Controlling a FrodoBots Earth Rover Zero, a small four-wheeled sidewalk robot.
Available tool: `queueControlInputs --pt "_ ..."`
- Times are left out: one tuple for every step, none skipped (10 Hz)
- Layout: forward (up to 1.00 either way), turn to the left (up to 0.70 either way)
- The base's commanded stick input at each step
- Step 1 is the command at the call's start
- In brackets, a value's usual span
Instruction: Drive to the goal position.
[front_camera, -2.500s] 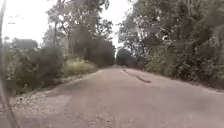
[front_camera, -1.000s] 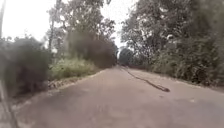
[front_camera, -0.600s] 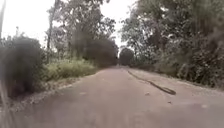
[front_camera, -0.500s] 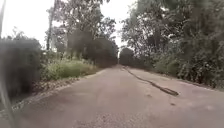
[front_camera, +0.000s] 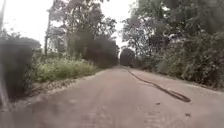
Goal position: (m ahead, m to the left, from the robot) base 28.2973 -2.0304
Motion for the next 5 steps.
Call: queueControlInputs --pt "0.70 0.00" --pt "0.70 0.00" --pt "0.70 0.00" --pt "0.70 0.00" --pt "0.70 0.00"
